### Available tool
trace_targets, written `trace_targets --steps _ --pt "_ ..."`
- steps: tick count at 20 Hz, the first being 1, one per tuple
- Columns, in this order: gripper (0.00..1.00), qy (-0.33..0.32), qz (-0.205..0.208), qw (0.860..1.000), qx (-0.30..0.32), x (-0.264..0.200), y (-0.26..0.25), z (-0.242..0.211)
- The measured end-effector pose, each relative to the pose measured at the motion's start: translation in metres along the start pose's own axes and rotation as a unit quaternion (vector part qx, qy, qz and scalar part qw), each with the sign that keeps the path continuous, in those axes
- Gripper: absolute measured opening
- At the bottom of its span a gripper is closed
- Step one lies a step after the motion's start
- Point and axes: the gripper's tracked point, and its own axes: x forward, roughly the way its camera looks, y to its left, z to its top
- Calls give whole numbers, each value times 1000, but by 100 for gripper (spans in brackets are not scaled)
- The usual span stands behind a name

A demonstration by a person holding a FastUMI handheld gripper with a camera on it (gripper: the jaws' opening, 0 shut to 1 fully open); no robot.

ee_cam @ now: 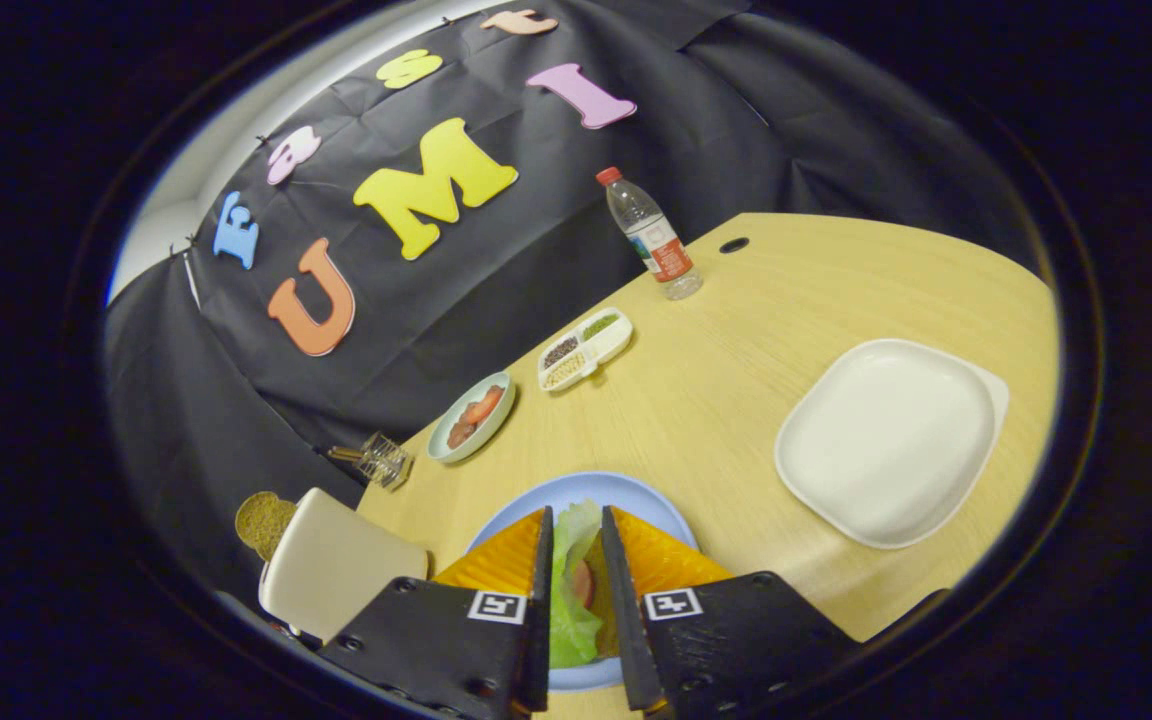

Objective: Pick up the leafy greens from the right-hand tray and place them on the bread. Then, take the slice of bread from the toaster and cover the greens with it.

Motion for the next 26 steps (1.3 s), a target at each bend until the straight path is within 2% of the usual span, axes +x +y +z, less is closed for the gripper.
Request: trace_targets --steps 3,4,9,11,17,22,26 --pt "53 -18 -9 1000 -18 -6 -1 8" --pt "55 -27 -14 999 -30 -8 -1 13" --pt "90 -85 -39 991 -100 -35 6 41" --pt "95 -115 -40 984 -132 -50 20 54" --pt "95 -187 -23 963 -195 -97 87 76" --pt "96 -216 9 948 -232 -116 158 65" --pt "96 -213 40 946 -241 -113 214 47"
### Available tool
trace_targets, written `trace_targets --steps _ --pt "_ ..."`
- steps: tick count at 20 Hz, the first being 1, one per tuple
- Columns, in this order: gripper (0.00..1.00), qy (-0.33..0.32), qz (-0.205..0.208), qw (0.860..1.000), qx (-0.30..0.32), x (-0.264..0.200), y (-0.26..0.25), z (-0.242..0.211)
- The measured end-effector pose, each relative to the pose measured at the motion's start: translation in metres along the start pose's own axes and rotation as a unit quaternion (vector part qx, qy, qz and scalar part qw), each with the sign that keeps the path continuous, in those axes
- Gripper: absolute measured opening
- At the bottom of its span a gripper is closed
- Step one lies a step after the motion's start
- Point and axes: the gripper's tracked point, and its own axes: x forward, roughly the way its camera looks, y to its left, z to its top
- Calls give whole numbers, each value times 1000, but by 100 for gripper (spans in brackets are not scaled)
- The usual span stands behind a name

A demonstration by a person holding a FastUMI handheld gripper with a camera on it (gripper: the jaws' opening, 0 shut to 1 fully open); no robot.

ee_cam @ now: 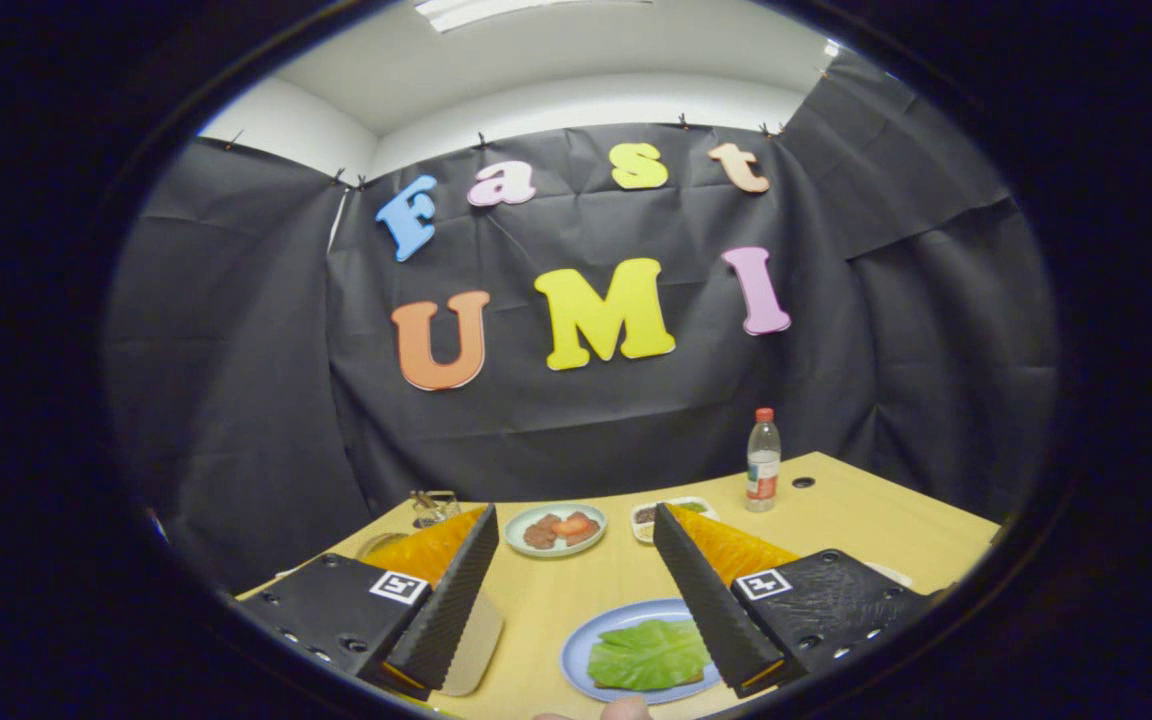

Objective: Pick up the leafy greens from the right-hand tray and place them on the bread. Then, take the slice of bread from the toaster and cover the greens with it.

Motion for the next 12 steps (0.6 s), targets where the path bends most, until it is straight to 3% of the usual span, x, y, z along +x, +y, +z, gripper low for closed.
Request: trace_targets --steps 5,12 --pt "95 8 12 1000 11 11 50 -21" --pt "96 48 54 997 -28 25 130 -69"
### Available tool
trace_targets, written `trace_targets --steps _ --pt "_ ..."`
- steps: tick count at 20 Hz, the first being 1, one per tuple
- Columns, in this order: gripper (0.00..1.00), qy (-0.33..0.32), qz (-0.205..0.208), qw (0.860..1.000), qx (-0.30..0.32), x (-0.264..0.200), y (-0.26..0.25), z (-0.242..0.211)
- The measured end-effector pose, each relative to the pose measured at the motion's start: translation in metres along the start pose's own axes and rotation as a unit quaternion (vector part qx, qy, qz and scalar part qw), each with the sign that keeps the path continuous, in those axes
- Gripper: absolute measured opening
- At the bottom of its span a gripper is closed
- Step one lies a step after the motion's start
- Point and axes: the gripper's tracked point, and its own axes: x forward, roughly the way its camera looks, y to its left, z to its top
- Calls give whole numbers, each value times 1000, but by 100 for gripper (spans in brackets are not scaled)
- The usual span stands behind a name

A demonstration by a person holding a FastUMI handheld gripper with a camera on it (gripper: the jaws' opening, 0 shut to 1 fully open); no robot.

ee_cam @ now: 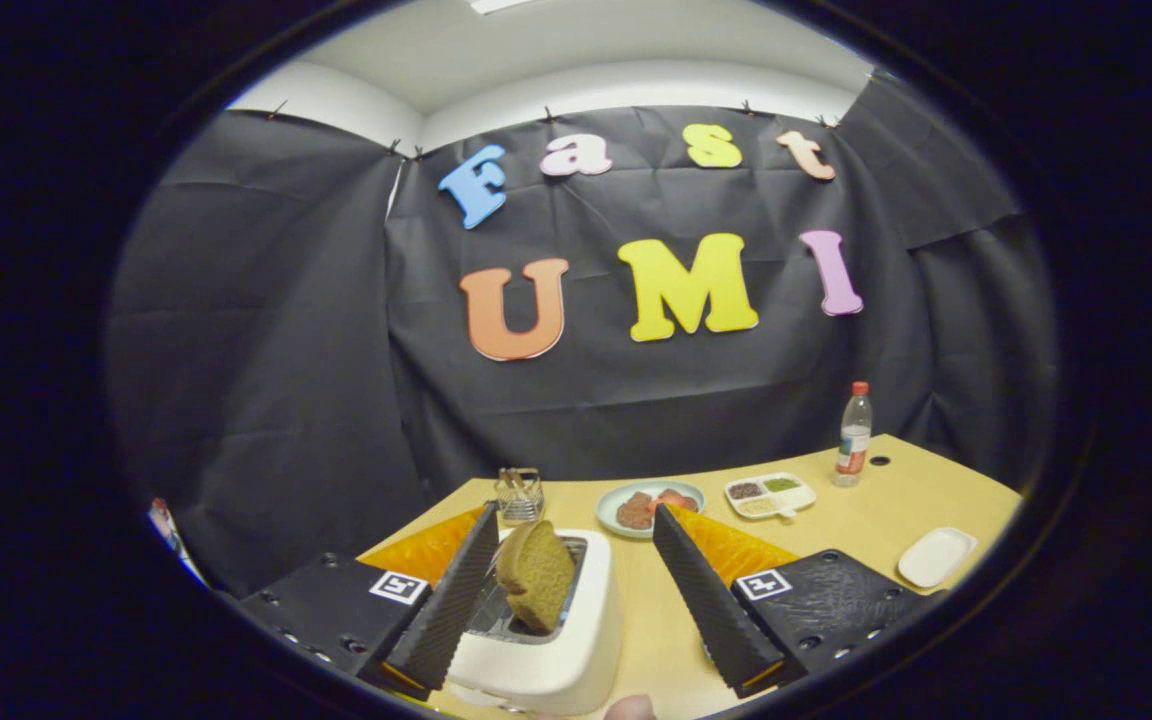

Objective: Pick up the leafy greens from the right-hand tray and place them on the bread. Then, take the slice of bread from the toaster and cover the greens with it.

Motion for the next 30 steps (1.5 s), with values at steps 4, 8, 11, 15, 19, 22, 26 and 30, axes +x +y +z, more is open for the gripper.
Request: trace_targets --steps 4,8,11,15,19,22,26,30 --pt "96 40 -9 999 -14 23 15 -31" --pt "94 74 -32 996 -39 41 15 -54" --pt "74 90 -39 995 -29 47 12 -63" --pt "48 79 -55 995 -32 50 6 -61" --pt "17 78 -66 994 -25 53 -2 -60" --pt "10 76 -60 995 -23 51 -3 -57" --pt "10 71 -39 997 -20 38 4 -40" --pt "10 5 -8 1000 3 11 8 22"
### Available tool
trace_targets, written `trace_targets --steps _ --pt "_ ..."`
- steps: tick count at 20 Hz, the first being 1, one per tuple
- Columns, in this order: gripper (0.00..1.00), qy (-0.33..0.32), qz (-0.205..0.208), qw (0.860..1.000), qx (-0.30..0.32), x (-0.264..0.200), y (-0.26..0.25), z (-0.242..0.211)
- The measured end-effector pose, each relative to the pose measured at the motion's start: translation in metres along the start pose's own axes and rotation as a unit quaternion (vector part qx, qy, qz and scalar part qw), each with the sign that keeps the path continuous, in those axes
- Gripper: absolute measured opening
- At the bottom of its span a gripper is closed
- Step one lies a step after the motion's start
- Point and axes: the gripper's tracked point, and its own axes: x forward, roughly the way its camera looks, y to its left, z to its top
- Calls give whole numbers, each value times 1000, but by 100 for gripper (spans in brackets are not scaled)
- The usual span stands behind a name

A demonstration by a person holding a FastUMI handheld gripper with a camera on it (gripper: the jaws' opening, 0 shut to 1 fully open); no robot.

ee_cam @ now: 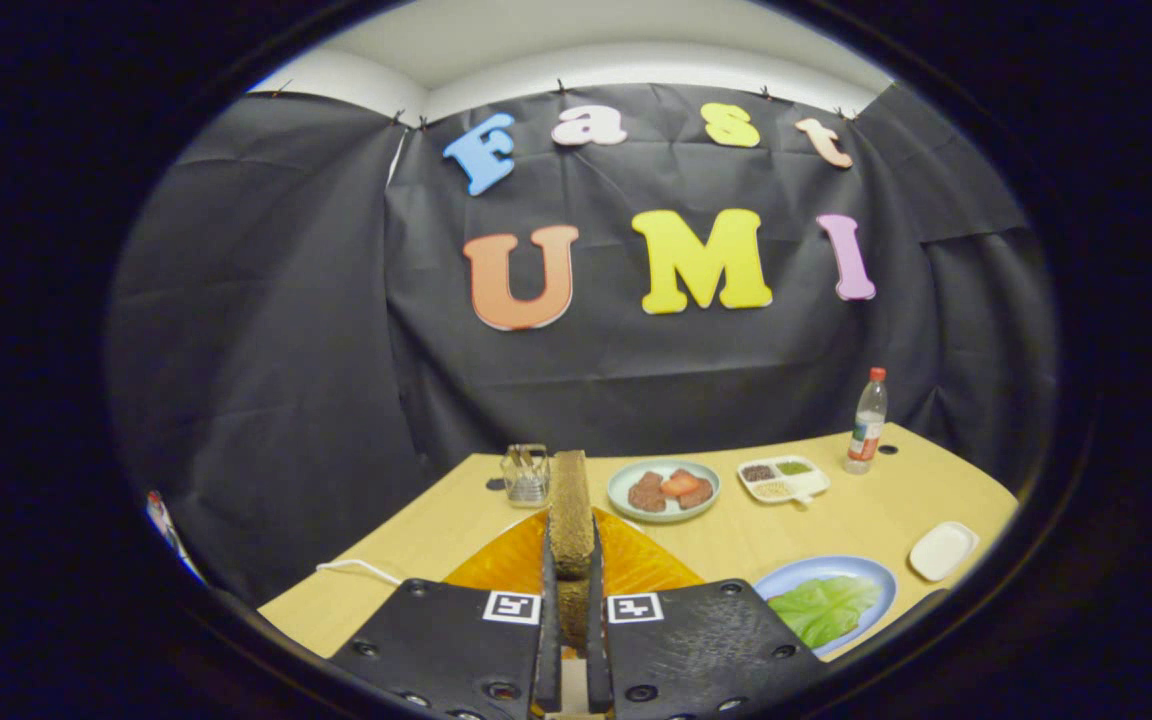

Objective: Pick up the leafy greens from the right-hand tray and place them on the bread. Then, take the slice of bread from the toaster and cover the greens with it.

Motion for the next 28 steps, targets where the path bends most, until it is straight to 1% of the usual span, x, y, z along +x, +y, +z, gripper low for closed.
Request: trace_targets --steps 2,4,8,9,12,14,16,21,24,28 --pt "10 -16 11 1000 19 -17 -4 16" --pt "10 -35 11 999 29 -31 -20 36" --pt "9 -55 10 997 57 -47 -62 47" --pt "10 -56 0 997 61 -48 -78 45" --pt "10 -47 -25 996 74 -49 -124 31" --pt "10 -41 -55 995 66 -51 -160 18" --pt "10 -25 -72 995 65 -47 -184 -1" --pt "10 15 -65 995 78 -29 -197 -50" --pt "10 40 -59 992 101 -16 -196 -80" --pt "10 47 -56 988 138 -11 -200 -100"
